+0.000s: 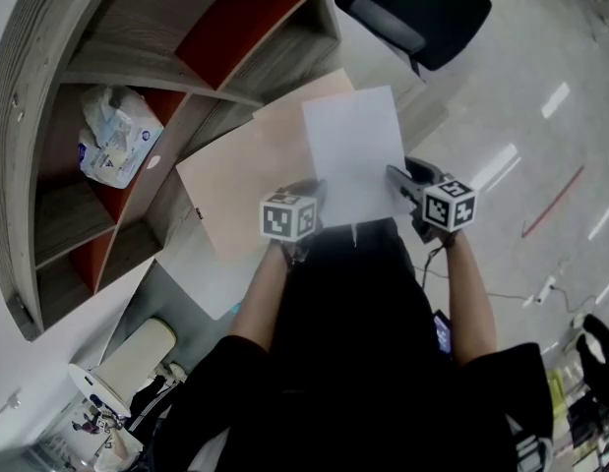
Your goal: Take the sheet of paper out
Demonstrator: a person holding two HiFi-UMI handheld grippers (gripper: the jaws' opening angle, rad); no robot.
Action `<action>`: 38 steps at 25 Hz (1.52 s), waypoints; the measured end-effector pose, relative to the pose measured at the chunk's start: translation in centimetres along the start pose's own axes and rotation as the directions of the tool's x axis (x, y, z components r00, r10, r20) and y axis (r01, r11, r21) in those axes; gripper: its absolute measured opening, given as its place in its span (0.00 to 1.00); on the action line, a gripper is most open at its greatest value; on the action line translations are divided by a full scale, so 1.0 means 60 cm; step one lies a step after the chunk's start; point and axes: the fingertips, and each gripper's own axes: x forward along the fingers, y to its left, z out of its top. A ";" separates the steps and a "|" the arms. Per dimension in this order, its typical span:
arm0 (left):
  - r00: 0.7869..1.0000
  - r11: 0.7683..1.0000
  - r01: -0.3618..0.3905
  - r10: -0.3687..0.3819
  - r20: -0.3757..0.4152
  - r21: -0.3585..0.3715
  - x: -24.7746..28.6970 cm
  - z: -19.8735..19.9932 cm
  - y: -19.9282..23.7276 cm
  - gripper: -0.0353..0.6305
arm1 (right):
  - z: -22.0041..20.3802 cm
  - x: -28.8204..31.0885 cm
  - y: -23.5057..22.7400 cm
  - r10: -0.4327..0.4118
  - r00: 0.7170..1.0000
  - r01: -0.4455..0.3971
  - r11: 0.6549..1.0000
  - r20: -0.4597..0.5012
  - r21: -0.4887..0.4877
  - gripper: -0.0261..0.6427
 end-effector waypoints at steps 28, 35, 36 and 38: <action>0.990 0.997 -0.057 0.063 0.125 -0.054 -0.037 0.008 -0.017 0.13 | 0.048 -0.034 0.060 -0.005 0.997 0.020 0.979 0.072 -0.202 0.07; 0.977 0.990 -0.096 0.113 0.178 -0.103 -0.050 0.000 -0.021 0.13 | 0.057 -0.038 0.099 0.026 0.996 -0.002 0.967 0.088 -0.256 0.07; 0.974 0.989 -0.103 0.123 0.189 -0.110 -0.054 0.000 -0.022 0.13 | 0.058 -0.040 0.105 0.029 0.995 -0.004 0.964 0.090 -0.265 0.07; 0.967 0.986 -0.119 0.142 0.212 -0.118 -0.062 0.003 -0.026 0.13 | 0.060 -0.045 0.115 0.030 0.995 -0.002 0.958 0.094 -0.287 0.07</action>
